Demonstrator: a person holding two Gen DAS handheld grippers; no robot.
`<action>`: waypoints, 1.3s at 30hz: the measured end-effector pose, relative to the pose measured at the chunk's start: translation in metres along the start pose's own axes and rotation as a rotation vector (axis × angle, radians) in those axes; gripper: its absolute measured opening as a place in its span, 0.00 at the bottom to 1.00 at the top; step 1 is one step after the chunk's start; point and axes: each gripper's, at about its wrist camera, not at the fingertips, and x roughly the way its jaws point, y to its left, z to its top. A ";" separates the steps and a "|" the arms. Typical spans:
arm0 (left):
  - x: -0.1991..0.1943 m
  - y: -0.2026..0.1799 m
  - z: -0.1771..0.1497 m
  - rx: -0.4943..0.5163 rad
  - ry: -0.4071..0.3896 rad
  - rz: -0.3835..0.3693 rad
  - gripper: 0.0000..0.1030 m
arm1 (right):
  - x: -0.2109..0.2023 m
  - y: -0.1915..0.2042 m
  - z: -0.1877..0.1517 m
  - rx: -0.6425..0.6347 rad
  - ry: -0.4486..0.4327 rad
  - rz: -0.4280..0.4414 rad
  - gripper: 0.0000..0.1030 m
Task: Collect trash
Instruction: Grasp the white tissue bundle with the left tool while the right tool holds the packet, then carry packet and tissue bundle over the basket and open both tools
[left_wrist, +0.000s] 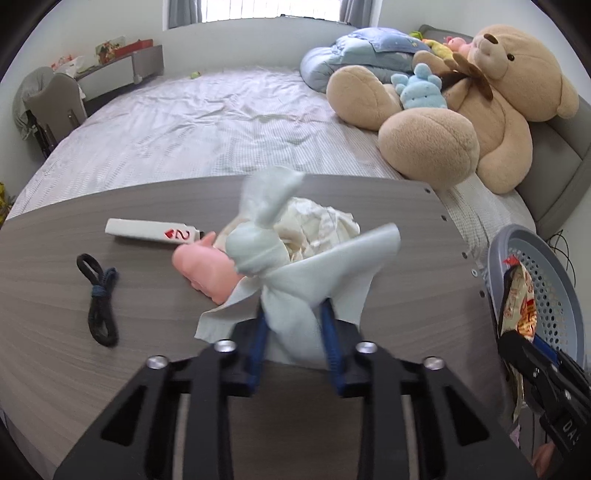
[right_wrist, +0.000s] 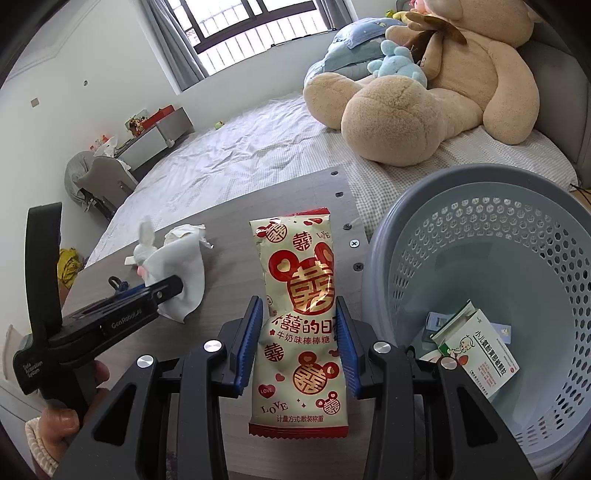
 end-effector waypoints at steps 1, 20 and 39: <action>-0.002 0.000 -0.002 0.003 0.003 -0.007 0.14 | 0.000 -0.001 0.000 0.003 0.000 0.002 0.37; -0.076 0.012 -0.040 0.025 -0.052 -0.009 0.08 | -0.033 0.018 -0.012 -0.027 -0.031 0.011 0.37; -0.095 -0.053 -0.045 0.134 -0.070 -0.111 0.08 | -0.085 -0.025 -0.027 0.035 -0.110 -0.058 0.37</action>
